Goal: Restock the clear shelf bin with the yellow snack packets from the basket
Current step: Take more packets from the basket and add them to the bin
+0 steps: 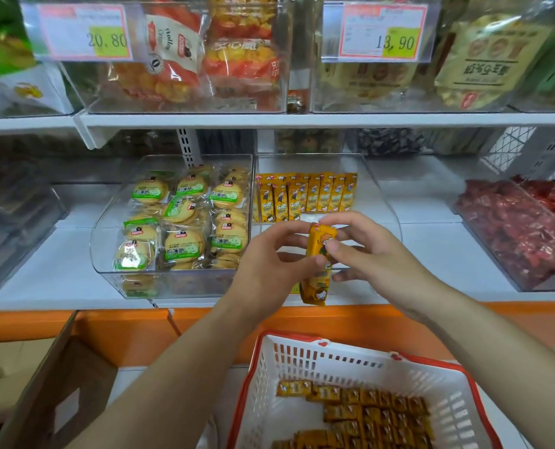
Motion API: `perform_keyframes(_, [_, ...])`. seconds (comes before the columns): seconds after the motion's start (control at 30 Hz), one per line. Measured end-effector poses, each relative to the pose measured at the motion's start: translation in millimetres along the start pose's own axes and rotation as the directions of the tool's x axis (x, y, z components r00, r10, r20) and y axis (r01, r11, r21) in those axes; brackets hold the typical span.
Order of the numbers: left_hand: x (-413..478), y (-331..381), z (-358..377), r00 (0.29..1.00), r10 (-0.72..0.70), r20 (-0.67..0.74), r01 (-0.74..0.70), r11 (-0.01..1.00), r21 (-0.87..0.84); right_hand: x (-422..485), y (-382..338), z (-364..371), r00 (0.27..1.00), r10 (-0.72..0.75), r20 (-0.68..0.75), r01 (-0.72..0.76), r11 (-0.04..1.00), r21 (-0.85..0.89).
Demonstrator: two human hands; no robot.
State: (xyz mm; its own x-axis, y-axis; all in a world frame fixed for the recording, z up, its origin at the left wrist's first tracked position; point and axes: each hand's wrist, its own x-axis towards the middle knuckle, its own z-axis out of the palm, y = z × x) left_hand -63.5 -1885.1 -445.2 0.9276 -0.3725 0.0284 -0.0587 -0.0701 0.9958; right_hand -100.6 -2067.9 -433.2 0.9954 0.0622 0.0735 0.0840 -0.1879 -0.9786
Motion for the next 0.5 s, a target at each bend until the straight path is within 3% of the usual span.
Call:
perform_keyframes(0.13, [5.2,-2.5,-7.9,0.994,0.049,-0.095,-0.035,0.99,0.137,26.5,3.0,-2.1,0.997,-0.078,-0.003,0.078,0.995,-0.061])
perform_keyframes(0.27, [15.7,-11.7,-36.1,0.926,0.17,-0.338,0.0,0.894,0.449,89.3,25.9,-20.6,0.971,-0.168,-0.169,0.113,0.949,-0.293])
perform_keyframes(0.37, [19.2,-22.1,-49.0,0.9,0.11,-0.421,0.124,0.863,0.49,145.6,55.5,-32.5,0.945,-0.12,-0.303,-0.006,0.923,-0.386])
perform_keyframes(0.5, [18.5,-33.4,-50.8,0.929,-0.057,-0.367,0.247,0.833,0.495,199.9,81.6,-34.4,0.927,-0.105,-0.359,-0.107,0.846,-0.523])
